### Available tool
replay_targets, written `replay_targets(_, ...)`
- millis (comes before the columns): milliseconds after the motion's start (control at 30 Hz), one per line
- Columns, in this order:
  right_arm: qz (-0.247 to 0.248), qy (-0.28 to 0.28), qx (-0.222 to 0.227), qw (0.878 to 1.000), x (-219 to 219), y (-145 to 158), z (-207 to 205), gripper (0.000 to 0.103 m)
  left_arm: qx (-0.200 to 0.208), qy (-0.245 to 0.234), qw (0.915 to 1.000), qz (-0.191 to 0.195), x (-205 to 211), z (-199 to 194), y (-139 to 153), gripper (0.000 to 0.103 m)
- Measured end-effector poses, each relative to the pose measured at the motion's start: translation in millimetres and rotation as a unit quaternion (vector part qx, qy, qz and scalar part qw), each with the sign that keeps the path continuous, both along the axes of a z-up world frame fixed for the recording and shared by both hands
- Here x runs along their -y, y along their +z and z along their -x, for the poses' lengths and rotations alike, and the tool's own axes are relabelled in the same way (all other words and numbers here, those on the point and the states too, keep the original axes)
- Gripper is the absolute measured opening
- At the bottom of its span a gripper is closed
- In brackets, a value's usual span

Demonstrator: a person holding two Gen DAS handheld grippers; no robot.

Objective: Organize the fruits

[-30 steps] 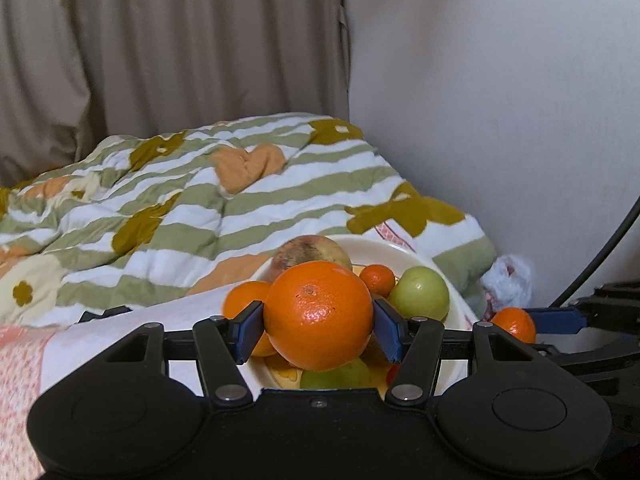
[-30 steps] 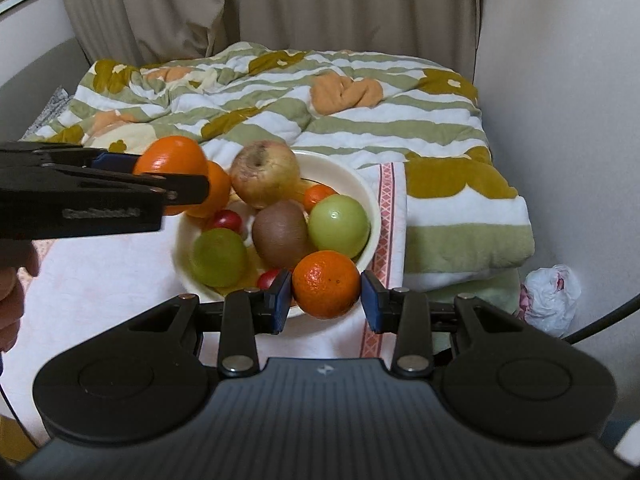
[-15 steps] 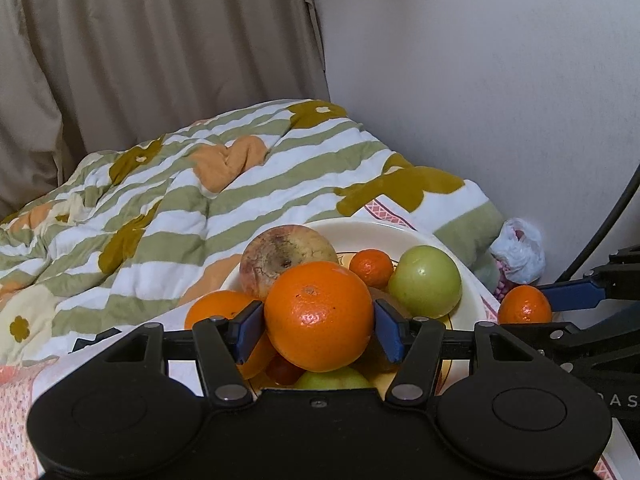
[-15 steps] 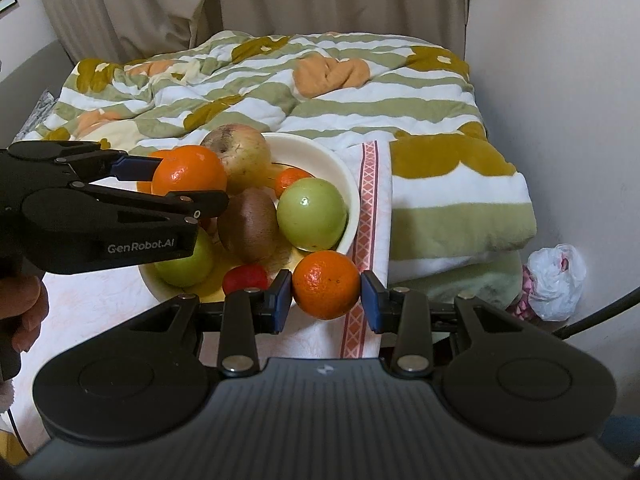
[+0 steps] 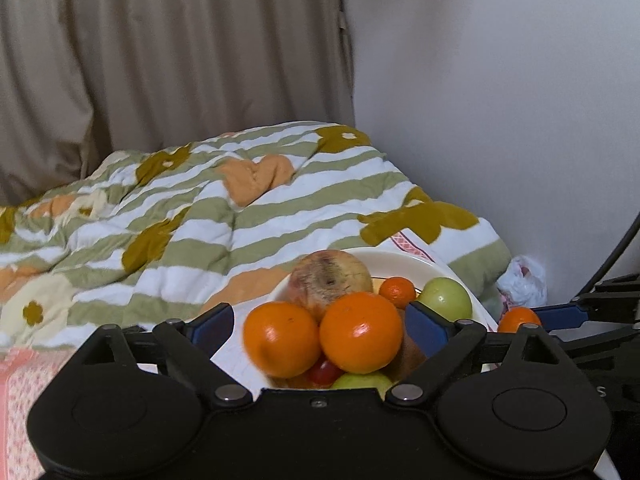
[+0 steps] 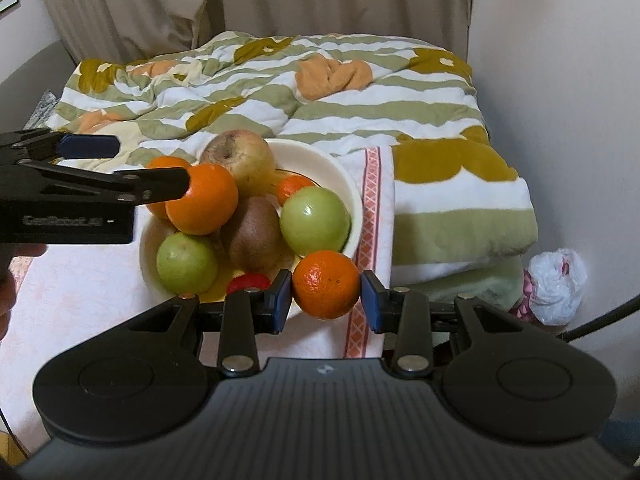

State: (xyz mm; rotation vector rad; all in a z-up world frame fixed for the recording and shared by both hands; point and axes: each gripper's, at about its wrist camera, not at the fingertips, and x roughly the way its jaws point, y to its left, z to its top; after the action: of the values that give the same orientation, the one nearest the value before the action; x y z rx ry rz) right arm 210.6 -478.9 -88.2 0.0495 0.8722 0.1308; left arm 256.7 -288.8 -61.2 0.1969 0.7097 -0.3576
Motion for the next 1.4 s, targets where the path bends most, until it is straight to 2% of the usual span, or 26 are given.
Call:
replay_targets(200, 0.001, 0.023, -0.002, 1.0, -13, -1, -8, 0.052, -0.011, 0.035, 0.9991, 0.022, -22, 12, 10, 0.099)
replay_targets(633, 0.012, 0.046, 0.003, 0.999, -27, -21, -20, 0.054, -0.014, 0.093, 0.9951, 0.03, -59, 47, 10, 0.1)
replay_targets(667, 0.012, 0.048, 0.008, 0.999, -27, -21, -19, 0.056, -0.014, 0.096, 0.9947, 0.032, -61, 49, 10, 0.1)
replay_targets(700, 0.01, 0.053, 0.013, 0.998, -27, -20, -17, 0.064, -0.014, 0.1, 0.9943, 0.033, -62, 52, 11, 0.1)
replay_targets(800, 0.017, 0.058, 0.036, 0.998, -31, -13, -6, 0.103, -0.012, 0.112, 0.993, 0.037, -66, 61, 12, 0.1)
replay_targets(1100, 0.031, 0.07, 0.049, 0.996, -42, 6, 18, 0.103, -0.003, 0.13, 0.9906, 0.041, -73, 89, 26, 0.1)
replay_targets(1400, 0.03, 0.048, 0.074, 0.996, -62, 58, 54, 0.103, 0.022, 0.141, 0.9885, 0.05, -104, 120, 58, 0.1)
